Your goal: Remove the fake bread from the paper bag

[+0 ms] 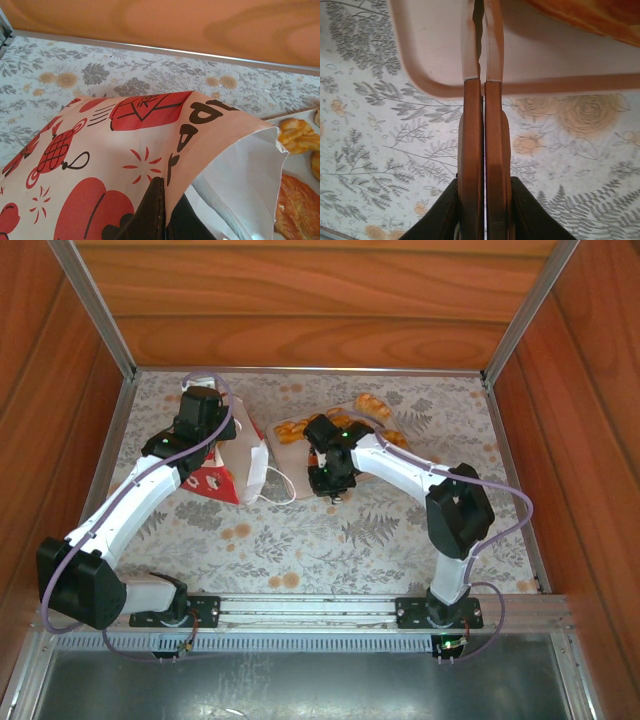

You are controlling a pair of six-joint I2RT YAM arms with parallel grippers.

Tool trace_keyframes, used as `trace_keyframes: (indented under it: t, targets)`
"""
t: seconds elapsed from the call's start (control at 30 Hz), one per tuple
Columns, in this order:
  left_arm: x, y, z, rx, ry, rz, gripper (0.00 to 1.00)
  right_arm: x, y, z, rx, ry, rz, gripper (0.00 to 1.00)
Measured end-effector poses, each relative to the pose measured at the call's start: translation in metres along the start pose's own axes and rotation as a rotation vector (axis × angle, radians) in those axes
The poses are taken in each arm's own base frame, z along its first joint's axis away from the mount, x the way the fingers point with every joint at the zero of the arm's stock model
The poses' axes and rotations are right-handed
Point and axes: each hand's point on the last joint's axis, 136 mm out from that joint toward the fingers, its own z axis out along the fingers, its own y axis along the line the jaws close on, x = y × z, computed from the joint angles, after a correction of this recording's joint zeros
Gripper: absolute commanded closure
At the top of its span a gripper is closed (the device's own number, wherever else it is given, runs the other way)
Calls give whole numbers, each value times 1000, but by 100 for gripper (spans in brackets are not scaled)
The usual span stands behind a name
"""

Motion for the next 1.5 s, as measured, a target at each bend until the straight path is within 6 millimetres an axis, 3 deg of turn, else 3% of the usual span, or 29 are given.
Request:
trace_keyframes:
  t: [0.47, 0.7, 0.93, 1.07, 1.3, 1.5]
  targets:
    - [0, 0, 0, 0, 0, 0, 100, 13, -43, -14, 136, 4, 58, 89]
    - [0, 0, 0, 0, 0, 0, 100, 27, -54, -22, 163, 4, 85, 89]
    - [0, 0, 0, 1, 0, 0, 100, 43, -65, -44, 165, -36, 136, 89]
    - [0, 0, 0, 1, 0, 0, 100, 46, -61, -55, 127, -61, 147, 89]
    - [0, 0, 0, 1, 0, 0, 100, 33, -41, -61, 40, -80, 137, 88]
    - [0, 0, 0, 1, 1, -3, 100, -18, -19, -54, 23, -119, 131, 89]
